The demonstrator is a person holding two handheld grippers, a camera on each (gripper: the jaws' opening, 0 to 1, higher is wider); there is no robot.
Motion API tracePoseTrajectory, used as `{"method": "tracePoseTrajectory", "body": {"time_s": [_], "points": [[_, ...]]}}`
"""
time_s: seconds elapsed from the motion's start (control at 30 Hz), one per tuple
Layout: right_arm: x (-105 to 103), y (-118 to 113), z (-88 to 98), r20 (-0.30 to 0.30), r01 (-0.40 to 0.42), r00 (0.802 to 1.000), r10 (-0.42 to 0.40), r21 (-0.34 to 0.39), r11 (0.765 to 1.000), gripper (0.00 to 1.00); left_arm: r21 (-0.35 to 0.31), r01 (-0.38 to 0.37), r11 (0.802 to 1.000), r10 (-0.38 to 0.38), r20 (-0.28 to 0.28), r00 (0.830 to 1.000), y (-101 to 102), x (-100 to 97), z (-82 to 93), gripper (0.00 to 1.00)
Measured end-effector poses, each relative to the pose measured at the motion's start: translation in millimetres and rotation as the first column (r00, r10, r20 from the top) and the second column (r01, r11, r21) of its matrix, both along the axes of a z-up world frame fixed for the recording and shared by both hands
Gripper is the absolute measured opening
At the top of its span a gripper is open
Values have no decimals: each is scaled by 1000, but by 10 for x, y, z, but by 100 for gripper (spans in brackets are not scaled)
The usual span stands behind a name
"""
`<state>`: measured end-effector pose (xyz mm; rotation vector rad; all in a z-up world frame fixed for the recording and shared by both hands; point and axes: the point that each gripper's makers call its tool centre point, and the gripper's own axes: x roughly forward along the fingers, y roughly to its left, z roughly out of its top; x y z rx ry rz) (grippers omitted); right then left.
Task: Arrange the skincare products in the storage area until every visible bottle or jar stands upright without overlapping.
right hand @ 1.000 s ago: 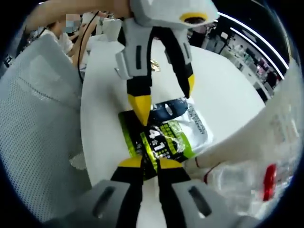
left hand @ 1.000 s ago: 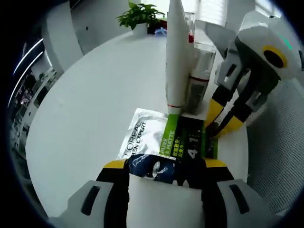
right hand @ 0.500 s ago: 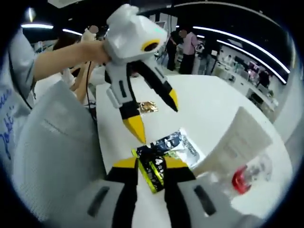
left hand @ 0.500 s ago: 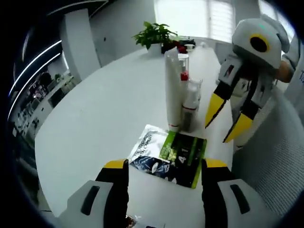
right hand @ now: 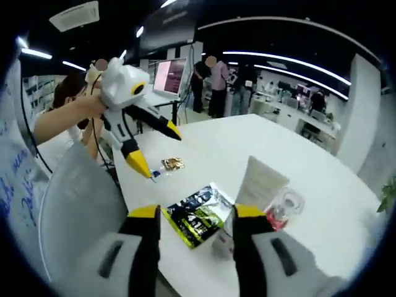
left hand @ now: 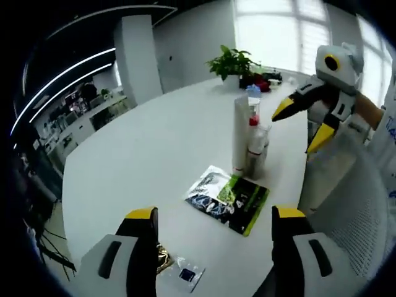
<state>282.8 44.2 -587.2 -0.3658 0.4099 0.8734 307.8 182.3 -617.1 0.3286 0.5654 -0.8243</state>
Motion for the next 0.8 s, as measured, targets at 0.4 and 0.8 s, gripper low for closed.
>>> {"method": "tracePoseTrajectory", "body": {"time_s": [0.4, 0.8], "points": [[71, -405, 29, -3, 160, 987, -160, 24, 987, 79, -22, -127, 992, 127, 16, 992, 293, -104, 149, 89], [154, -665, 22, -29, 250, 968, -249, 33, 968, 94, -71, -224, 972, 227, 37, 973, 425, -195, 281, 95]]}}
